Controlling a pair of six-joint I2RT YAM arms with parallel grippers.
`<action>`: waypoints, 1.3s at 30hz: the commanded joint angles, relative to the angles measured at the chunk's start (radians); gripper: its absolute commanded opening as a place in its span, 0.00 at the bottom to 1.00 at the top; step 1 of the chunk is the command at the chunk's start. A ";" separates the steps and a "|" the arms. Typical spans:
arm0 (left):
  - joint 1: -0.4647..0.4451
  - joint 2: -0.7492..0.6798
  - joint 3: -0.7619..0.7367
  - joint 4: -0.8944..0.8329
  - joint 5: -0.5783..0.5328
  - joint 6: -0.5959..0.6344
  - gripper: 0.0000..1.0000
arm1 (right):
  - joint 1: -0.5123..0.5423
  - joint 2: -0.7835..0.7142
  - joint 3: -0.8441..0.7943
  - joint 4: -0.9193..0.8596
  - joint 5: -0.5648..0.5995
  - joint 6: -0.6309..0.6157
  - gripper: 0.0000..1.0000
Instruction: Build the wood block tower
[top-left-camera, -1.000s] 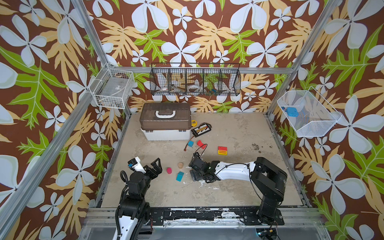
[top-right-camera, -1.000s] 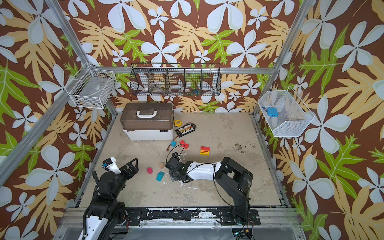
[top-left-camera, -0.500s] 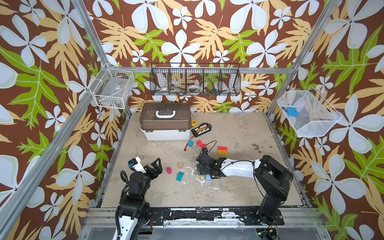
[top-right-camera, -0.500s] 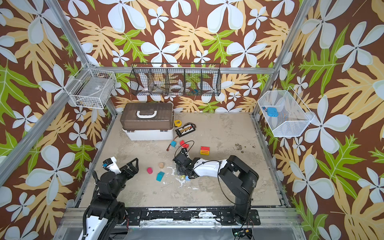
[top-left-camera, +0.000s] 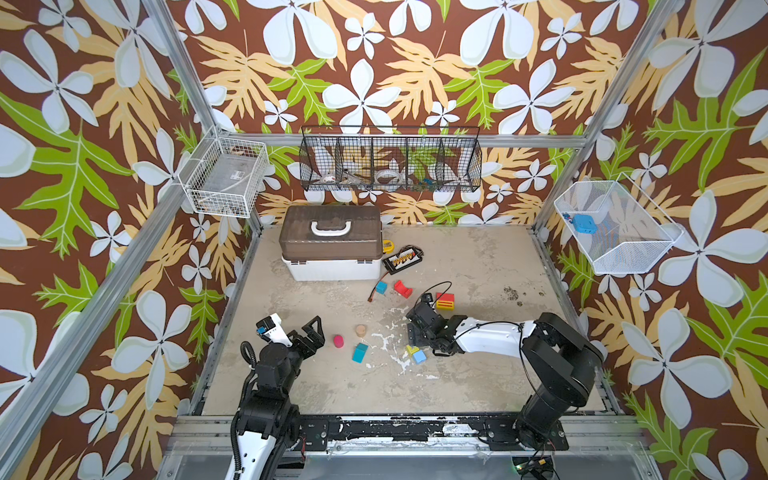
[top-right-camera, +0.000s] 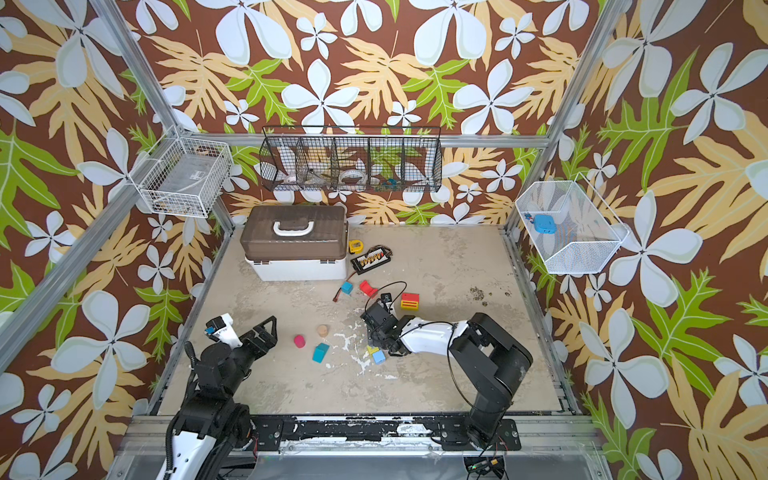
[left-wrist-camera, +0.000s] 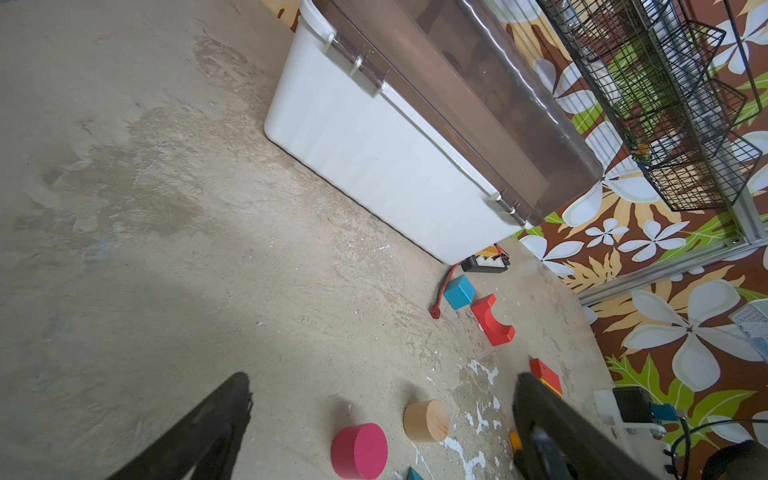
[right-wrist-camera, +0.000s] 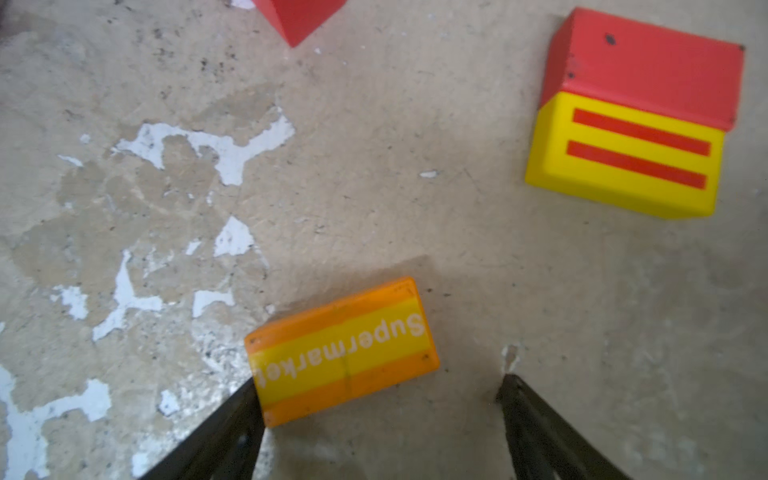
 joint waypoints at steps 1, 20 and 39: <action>-0.001 0.000 0.003 0.019 0.009 0.008 1.00 | -0.010 -0.017 -0.027 -0.071 0.026 0.023 0.88; -0.001 -0.001 -0.002 0.030 0.032 0.008 1.00 | -0.052 -0.251 -0.144 -0.027 0.024 0.082 0.88; -0.001 0.013 -0.006 0.047 0.028 0.008 1.00 | -0.044 0.018 0.048 -0.003 -0.111 0.042 0.76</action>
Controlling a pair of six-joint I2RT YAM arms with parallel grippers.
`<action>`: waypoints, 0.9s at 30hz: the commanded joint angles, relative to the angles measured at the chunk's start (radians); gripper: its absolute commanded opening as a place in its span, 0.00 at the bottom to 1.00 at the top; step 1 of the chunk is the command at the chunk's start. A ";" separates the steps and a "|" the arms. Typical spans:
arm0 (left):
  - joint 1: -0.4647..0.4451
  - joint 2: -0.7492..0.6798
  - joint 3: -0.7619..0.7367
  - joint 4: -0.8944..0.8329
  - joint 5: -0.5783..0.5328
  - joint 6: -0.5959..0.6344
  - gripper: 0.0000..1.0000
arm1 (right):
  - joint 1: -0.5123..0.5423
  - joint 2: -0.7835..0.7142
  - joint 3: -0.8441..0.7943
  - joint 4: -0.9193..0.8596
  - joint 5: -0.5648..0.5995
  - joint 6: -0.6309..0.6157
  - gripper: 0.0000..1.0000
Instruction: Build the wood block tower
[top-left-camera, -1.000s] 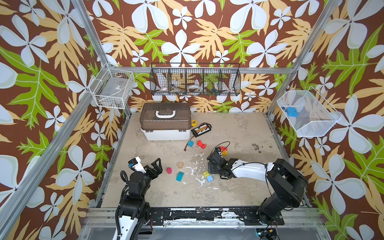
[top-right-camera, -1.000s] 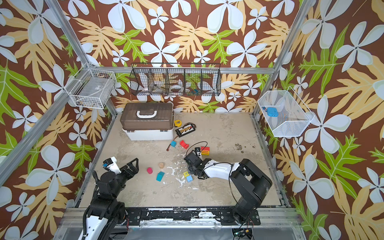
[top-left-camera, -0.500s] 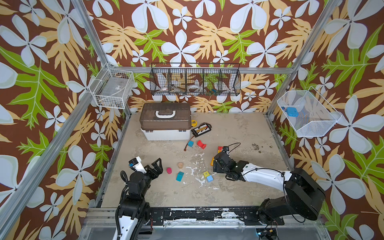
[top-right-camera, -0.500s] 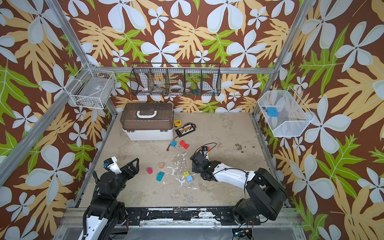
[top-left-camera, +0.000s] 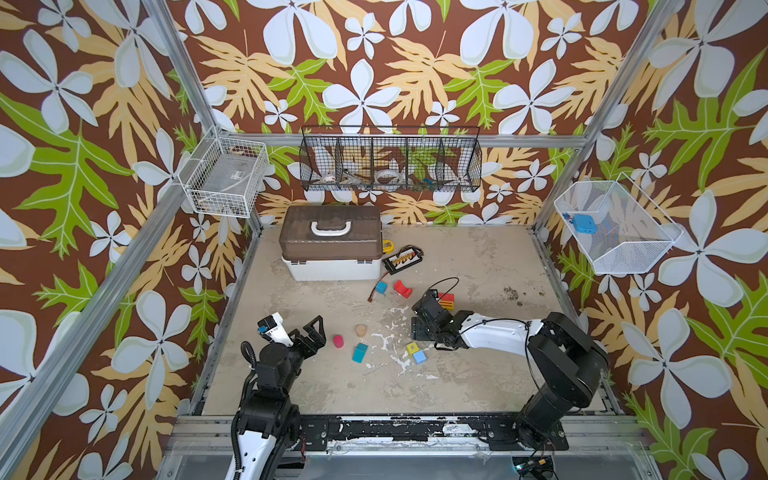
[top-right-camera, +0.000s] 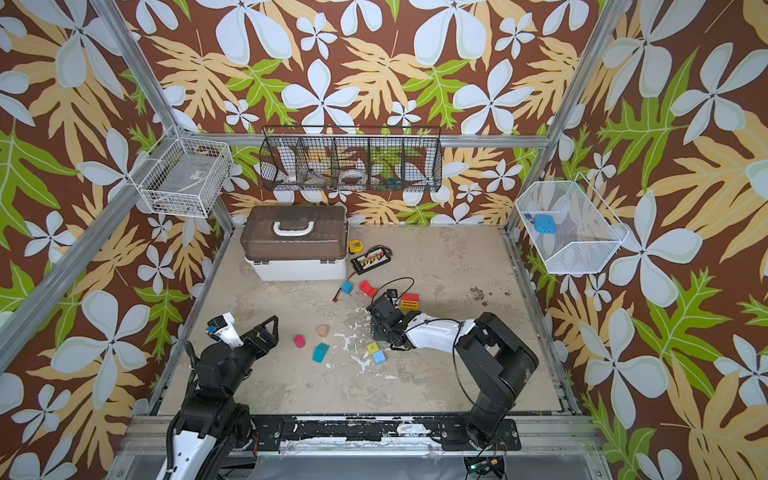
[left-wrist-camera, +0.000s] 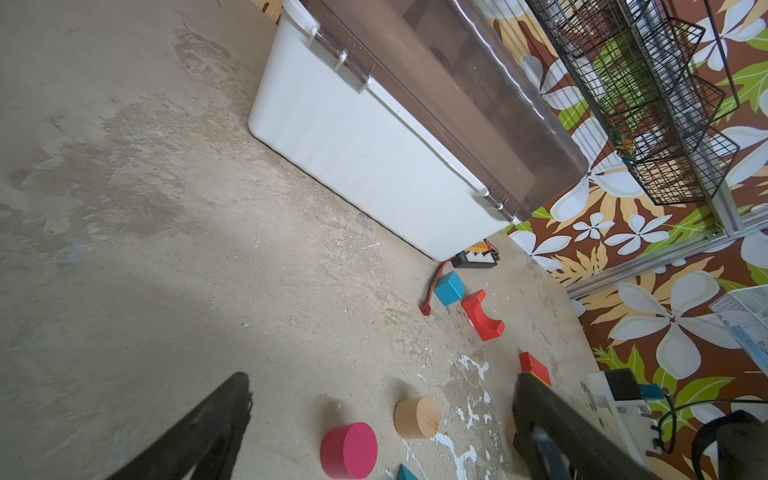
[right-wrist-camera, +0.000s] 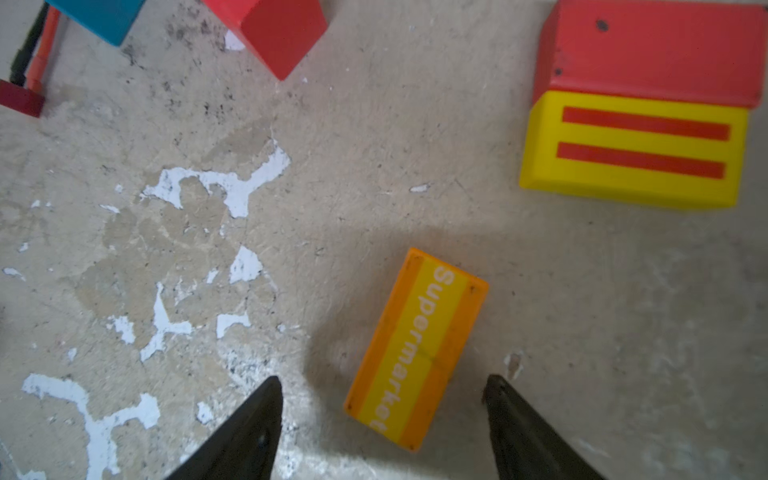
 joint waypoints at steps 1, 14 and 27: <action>-0.001 0.006 0.000 0.019 -0.001 0.007 1.00 | 0.004 0.026 0.021 -0.012 0.000 -0.012 0.76; 0.000 0.007 0.000 0.022 0.001 0.007 1.00 | 0.002 0.062 0.055 -0.056 0.088 -0.023 0.55; -0.001 0.009 -0.002 0.026 0.004 0.008 1.00 | 0.002 0.075 0.060 -0.074 0.114 -0.023 0.43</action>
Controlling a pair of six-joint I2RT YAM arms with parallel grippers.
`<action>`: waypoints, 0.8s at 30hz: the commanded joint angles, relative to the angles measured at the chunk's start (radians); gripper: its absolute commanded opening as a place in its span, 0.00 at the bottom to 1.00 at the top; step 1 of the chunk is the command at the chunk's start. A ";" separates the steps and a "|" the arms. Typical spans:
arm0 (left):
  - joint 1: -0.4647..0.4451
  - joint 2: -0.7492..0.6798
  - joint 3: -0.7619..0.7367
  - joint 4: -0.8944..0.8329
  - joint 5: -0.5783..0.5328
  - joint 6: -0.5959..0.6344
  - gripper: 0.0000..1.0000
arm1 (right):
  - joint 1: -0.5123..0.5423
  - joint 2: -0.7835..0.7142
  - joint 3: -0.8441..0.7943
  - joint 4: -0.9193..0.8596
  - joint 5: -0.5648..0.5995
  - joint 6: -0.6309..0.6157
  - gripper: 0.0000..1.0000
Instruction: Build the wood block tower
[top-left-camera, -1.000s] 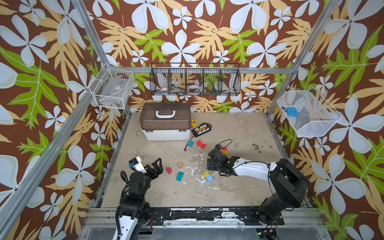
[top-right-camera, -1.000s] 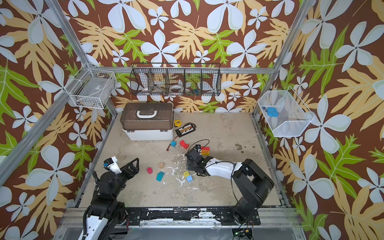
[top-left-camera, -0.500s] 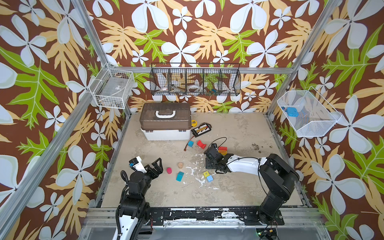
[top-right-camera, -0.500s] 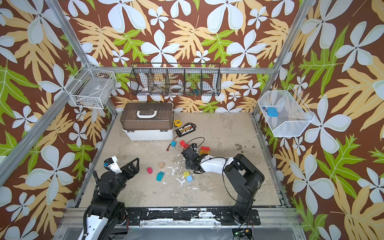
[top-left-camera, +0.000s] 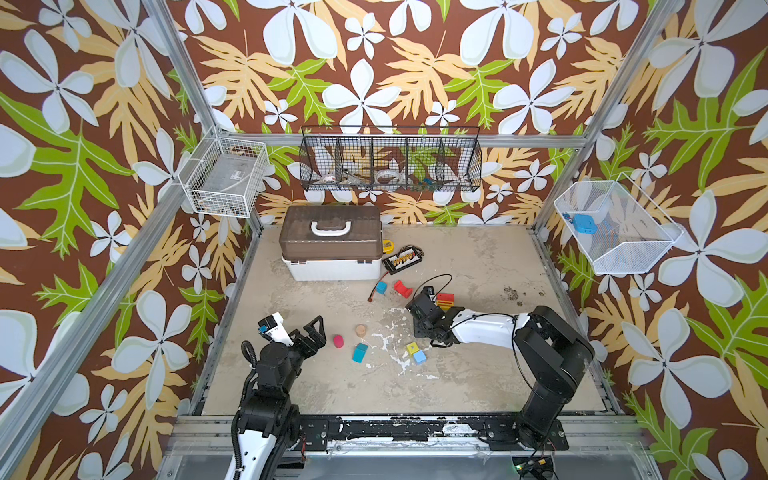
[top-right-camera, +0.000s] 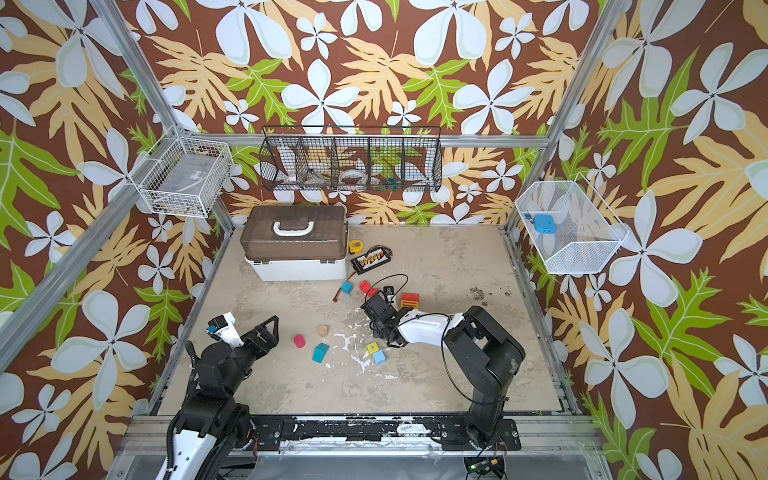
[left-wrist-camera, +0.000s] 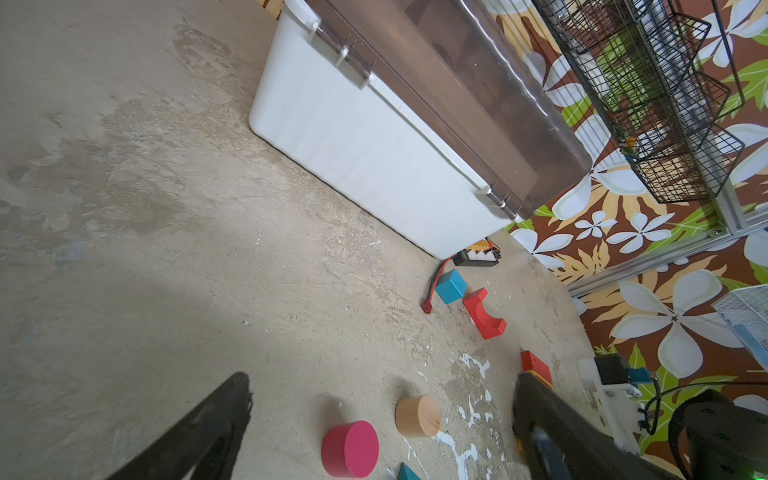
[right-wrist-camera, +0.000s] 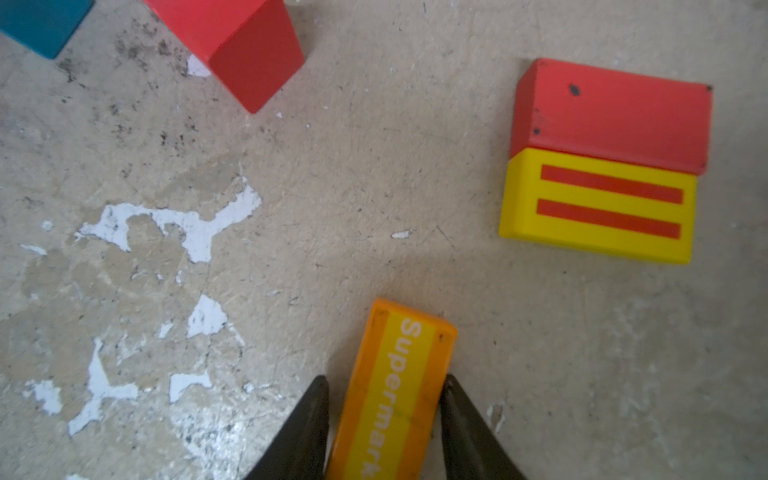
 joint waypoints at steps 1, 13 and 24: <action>0.000 0.001 -0.001 0.026 0.000 0.008 1.00 | -0.001 0.002 -0.002 -0.041 0.012 0.000 0.42; 0.000 0.005 0.000 0.022 -0.001 0.008 1.00 | 0.000 -0.106 -0.140 -0.027 0.038 0.025 0.38; -0.001 -0.007 -0.001 0.014 0.003 0.005 1.00 | -0.001 -0.259 -0.321 -0.002 0.033 0.074 0.37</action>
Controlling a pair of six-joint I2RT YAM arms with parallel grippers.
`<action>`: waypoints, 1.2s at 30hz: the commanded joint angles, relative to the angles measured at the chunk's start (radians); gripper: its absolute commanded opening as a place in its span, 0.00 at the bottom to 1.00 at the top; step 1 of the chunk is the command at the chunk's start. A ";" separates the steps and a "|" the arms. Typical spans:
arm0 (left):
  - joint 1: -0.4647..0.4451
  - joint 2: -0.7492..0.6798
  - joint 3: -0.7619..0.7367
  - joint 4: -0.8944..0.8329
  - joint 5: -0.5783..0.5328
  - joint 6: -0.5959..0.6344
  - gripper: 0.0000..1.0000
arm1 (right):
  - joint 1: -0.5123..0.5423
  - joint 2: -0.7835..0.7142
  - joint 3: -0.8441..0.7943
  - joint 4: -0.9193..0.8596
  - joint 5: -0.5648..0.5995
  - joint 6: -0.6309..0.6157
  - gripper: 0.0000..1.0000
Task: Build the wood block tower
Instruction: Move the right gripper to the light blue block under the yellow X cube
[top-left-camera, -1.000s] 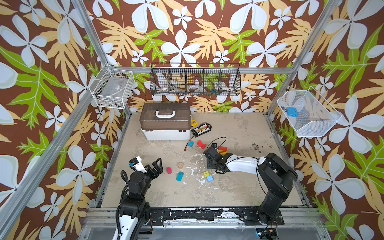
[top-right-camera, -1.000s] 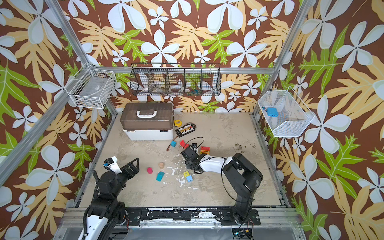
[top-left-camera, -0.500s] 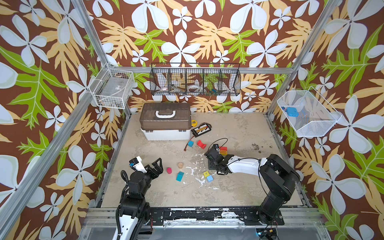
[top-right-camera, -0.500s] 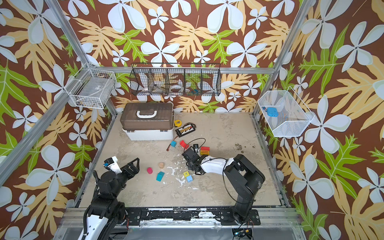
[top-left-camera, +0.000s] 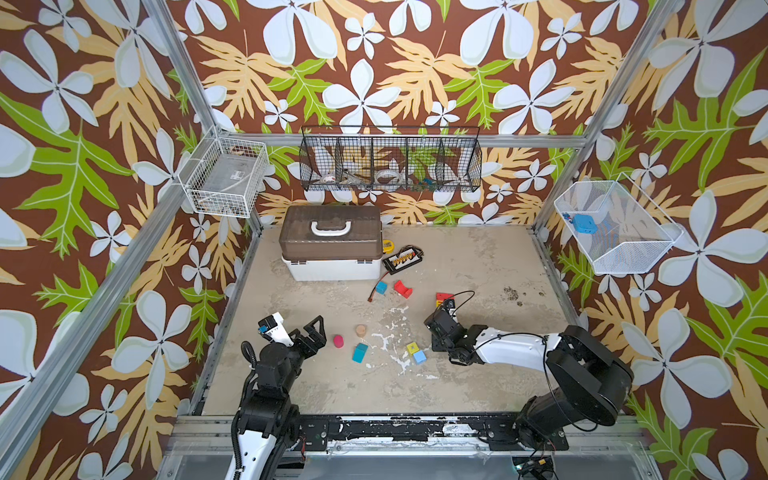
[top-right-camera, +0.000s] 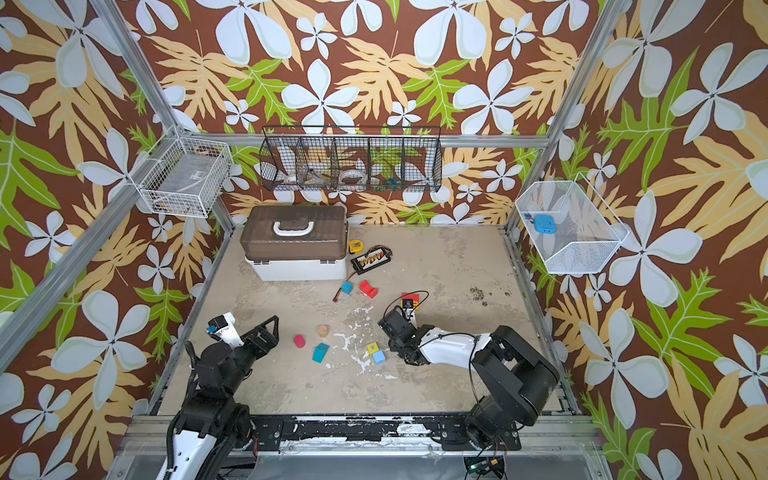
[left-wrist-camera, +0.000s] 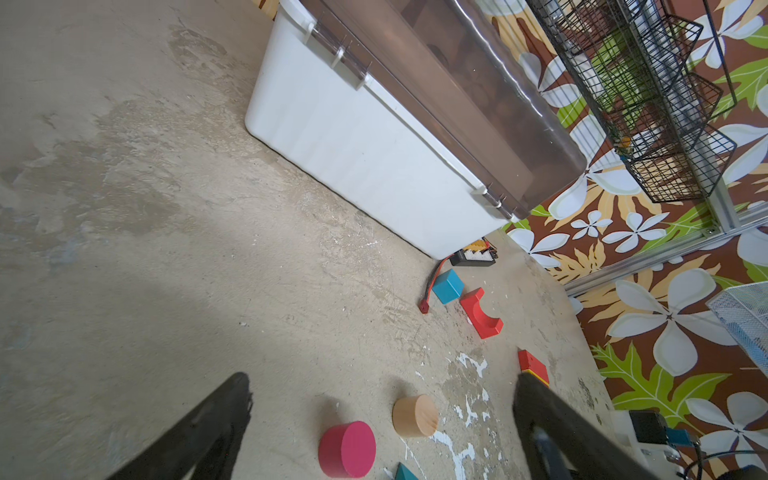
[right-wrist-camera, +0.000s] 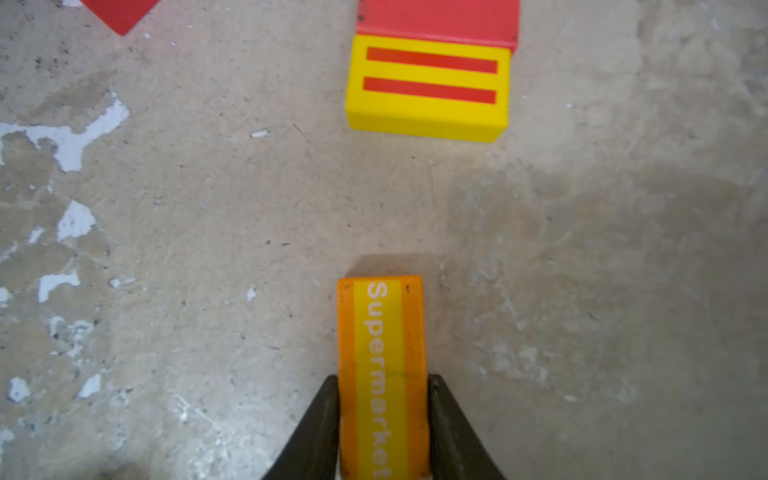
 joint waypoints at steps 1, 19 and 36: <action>-0.001 0.001 0.000 0.012 0.000 0.003 1.00 | -0.001 -0.035 -0.041 -0.058 -0.022 0.025 0.38; 0.000 0.011 0.000 0.014 0.002 0.002 1.00 | 0.207 -0.417 -0.091 -0.094 -0.065 -0.052 0.75; -0.001 0.022 0.001 0.018 0.003 0.002 1.00 | 0.310 -0.119 0.019 -0.077 -0.120 -0.112 0.67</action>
